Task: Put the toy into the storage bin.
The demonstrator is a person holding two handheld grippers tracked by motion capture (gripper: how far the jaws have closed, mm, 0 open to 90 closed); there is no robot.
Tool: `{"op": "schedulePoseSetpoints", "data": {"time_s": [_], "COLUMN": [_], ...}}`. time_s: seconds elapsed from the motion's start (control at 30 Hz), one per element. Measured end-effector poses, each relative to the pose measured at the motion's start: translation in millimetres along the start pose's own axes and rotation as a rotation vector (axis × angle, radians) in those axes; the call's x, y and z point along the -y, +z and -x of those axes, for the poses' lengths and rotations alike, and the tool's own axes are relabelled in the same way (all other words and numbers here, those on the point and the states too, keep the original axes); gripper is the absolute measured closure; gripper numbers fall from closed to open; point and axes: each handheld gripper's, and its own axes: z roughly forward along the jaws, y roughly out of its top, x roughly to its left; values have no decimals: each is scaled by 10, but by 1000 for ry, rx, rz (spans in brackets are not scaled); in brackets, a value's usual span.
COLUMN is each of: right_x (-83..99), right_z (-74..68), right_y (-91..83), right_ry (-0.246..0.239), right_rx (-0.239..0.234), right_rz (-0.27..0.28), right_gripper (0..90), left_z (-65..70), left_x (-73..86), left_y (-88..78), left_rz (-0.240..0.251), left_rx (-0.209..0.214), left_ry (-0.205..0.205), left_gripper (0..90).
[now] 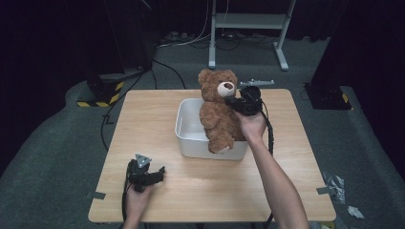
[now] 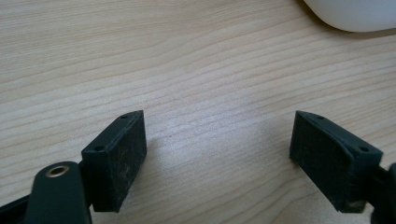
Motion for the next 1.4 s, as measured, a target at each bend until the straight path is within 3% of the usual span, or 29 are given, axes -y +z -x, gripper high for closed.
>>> {"op": "schedulePoseSetpoints", "data": {"time_s": [0.63, 1.07, 1.2, 1.4], "right_x": [21, 139, 157, 235], "right_z": [-38, -5, -3, 5], "right_y": [-56, -13, -53, -92], "right_ry": [-21, -11, -16, -31], "right_rx": [-22, -26, -30, -37], "right_rz": [-2, -40, -18, -32], "right_gripper": [815, 794, 786, 755], "left_z": [2, 1, 2, 2], "left_x": [0, 0, 0, 0], "left_y": [2, 3, 2, 3], "left_rz": [3, 4, 3, 3], "left_rx": [1, 1, 1, 1], "left_ry": [-2, -1, -3, -2], "left_gripper": [187, 187, 187, 188]}}
